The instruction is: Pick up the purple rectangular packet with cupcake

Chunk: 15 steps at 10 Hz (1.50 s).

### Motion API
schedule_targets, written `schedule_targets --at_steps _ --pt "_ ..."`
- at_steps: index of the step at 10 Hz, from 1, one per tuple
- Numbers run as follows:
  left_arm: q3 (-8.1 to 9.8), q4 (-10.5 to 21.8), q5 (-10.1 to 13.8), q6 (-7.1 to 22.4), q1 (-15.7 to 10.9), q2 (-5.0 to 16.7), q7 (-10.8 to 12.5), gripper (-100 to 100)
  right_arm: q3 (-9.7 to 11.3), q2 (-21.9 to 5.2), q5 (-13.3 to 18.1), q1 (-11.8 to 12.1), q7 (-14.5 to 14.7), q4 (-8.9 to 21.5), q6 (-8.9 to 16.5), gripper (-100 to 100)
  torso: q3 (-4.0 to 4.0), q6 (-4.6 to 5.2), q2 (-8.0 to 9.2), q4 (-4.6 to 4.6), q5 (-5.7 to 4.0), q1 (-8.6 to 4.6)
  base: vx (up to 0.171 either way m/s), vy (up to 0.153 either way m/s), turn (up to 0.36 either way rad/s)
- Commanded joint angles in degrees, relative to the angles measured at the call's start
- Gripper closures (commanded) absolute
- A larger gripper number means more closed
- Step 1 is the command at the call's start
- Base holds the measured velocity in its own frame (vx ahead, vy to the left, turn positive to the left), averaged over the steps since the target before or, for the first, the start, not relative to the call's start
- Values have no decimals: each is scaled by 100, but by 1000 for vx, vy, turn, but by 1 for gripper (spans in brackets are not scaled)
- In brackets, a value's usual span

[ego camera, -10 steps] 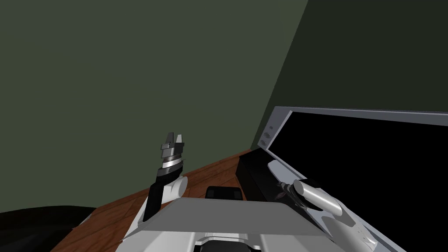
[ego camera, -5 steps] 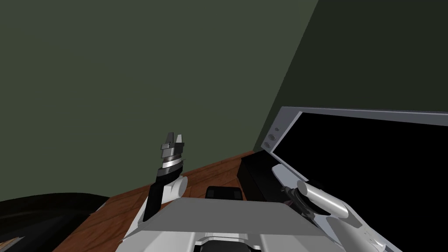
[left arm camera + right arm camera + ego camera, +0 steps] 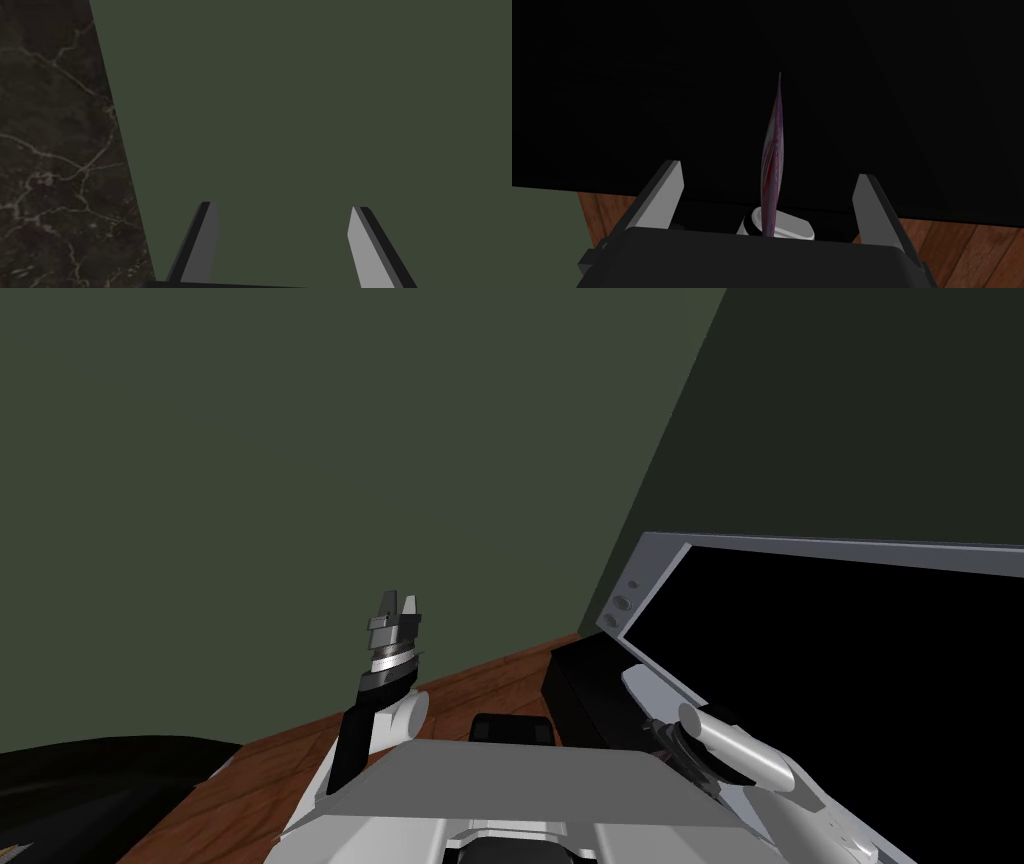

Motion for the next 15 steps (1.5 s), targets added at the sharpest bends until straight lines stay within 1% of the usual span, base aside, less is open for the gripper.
schedule_targets --at_steps 1,2,3,4,8,9,10,13,14,15 --pt "0 0 0 0 0 0 0 0 -2 69 37 -3 121 145 -182 -100 0 0 0 0 0 0 51 -26 -41" --pt "0 0 0 0 0 0 0 0 -1 112 61 -7 183 231 -280 -100 -1 0 -1 -1 -1 -3 51 -22 -41" --pt "0 0 0 0 0 0 0 0 -7 74 36 -10 151 211 -227 -100 -1 0 -2 -1 -1 -3 23 -8 -7" --pt "0 0 0 0 0 0 0 0 -8 77 37 -9 169 222 -251 100 3 -1 6 1 1 2 0 0 0" --pt "0 0 0 0 -1 0 0 0 -10 76 38 -7 165 221 -247 100 9 -4 15 4 0 4 0 0 0" --pt "0 0 0 0 -1 0 0 0 -10 76 38 -7 166 221 -247 0 9 -4 16 4 -1 4 0 0 0" --pt "0 0 0 0 -1 0 0 0 -3 26 12 1 58 60 -84 100 9 -3 16 4 -1 4 -35 16 57" --pt "-1 0 0 0 -2 0 0 0 -7 -102 -63 12 -129 -195 209 100 20 -5 35 9 3 15 -50 20 51" --pt "-1 0 0 0 -1 0 0 0 -6 -85 -49 -8 -74 -105 120 100 21 -3 35 9 5 16 -19 8 5" --pt "-1 0 0 0 -1 0 0 0 -8 -91 -53 -7 -88 -119 145 0 16 -2 28 7 2 11 0 0 0"
